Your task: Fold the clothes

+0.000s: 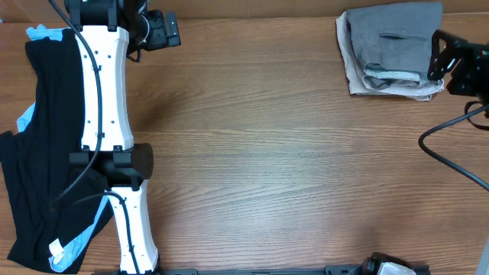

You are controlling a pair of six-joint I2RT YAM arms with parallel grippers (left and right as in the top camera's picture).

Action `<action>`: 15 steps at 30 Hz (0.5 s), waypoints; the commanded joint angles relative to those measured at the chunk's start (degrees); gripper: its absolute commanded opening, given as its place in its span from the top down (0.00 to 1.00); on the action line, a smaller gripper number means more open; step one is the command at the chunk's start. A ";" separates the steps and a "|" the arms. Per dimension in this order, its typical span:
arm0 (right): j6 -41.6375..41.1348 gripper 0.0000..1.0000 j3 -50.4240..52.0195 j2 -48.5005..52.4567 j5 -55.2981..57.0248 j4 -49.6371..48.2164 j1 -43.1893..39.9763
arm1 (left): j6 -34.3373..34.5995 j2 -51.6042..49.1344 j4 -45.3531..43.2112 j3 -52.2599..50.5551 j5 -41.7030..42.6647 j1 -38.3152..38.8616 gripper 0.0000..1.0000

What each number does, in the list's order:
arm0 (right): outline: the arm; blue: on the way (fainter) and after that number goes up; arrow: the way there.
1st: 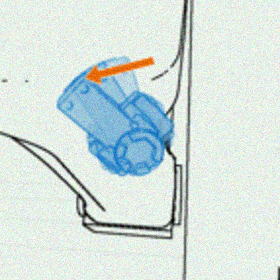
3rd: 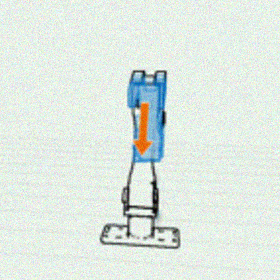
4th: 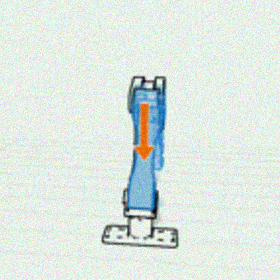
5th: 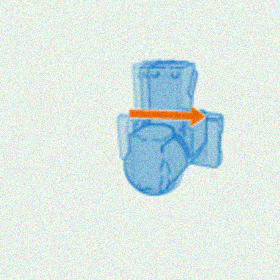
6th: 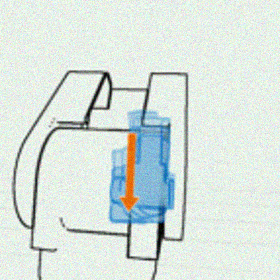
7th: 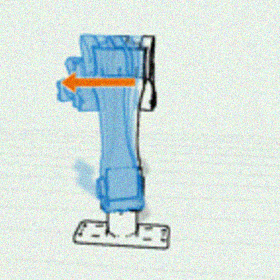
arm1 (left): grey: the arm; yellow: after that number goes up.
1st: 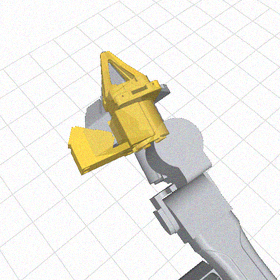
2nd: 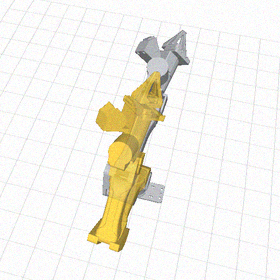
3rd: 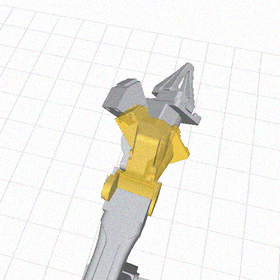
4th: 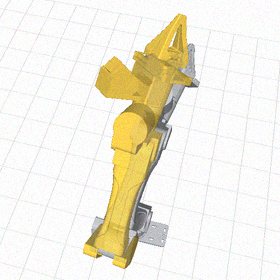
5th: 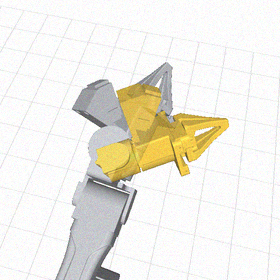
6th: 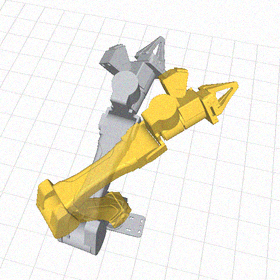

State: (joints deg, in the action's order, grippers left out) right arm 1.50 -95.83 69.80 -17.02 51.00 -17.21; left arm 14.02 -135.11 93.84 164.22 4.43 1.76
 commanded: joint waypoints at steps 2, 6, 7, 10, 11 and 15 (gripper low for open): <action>0.04 0.00 0.20 -0.02 2.86 3.69 -0.15 | 0.35 0.39 -0.02 -0.26 -0.39 -0.22 0.00; 0.04 0.00 0.24 0.35 2.99 9.64 -0.15 | 0.35 0.39 -0.02 -0.26 -0.39 -0.22 0.00; 0.04 0.00 0.33 0.35 2.99 11.10 -0.09 | 0.35 0.39 -0.02 -0.26 -0.39 -0.22 0.00; 0.04 0.00 0.46 -0.15 2.99 14.21 0.52 | 0.35 0.39 -0.02 -0.26 -0.39 -0.22 0.00; 0.07 0.00 0.63 -0.79 3.04 15.08 1.36 | 0.35 0.39 -0.02 -0.26 -0.39 -0.22 0.00; 0.04 0.00 1.42 -3.74 7.39 18.18 6.51 | 0.35 0.39 -0.02 -0.26 -0.39 -0.22 0.00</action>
State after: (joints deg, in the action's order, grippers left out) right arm 1.50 -95.09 69.25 -12.86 68.58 -13.89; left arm 14.02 -135.11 93.84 164.22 4.43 1.76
